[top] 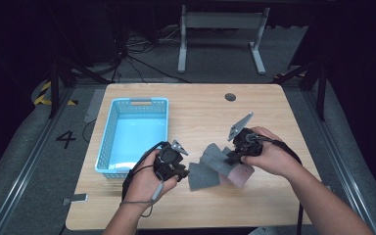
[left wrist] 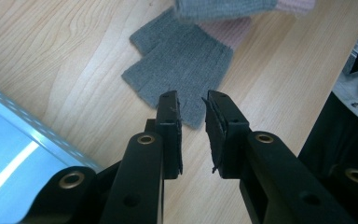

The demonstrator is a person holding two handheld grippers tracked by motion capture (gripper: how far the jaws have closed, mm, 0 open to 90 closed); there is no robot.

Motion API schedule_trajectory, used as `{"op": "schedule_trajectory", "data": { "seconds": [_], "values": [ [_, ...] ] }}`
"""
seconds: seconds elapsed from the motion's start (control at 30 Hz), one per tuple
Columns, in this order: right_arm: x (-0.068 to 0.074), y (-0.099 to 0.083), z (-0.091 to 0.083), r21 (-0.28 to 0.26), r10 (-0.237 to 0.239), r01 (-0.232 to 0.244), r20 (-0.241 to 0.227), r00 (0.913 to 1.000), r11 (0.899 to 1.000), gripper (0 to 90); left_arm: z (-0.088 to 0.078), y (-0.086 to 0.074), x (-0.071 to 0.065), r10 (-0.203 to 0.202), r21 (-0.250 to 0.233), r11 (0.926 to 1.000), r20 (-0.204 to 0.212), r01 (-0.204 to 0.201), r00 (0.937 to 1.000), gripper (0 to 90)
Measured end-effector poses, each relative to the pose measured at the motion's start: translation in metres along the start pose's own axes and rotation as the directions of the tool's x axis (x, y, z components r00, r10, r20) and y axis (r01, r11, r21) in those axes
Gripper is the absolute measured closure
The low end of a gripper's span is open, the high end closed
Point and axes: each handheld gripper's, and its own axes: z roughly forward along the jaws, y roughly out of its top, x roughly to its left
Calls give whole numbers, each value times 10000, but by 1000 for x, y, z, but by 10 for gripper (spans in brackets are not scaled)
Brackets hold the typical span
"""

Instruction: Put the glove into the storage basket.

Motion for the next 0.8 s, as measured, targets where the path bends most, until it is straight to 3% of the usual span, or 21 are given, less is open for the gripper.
{"op": "schedule_trajectory", "data": {
  "seconds": [0.33, 0.8],
  "values": [
    [5, 10, 25, 430, -523, 538, -344, 9980, 9976, 772, 1, 0, 0, 44, 51, 10000, 3, -44, 10000, 760],
    [7, 8, 58, 1023, -722, 769, -491, 9962, 9918, 768, 5, -1, 1, 35, 290, 9996, 138, -39, 9999, 790]
  ]
}}
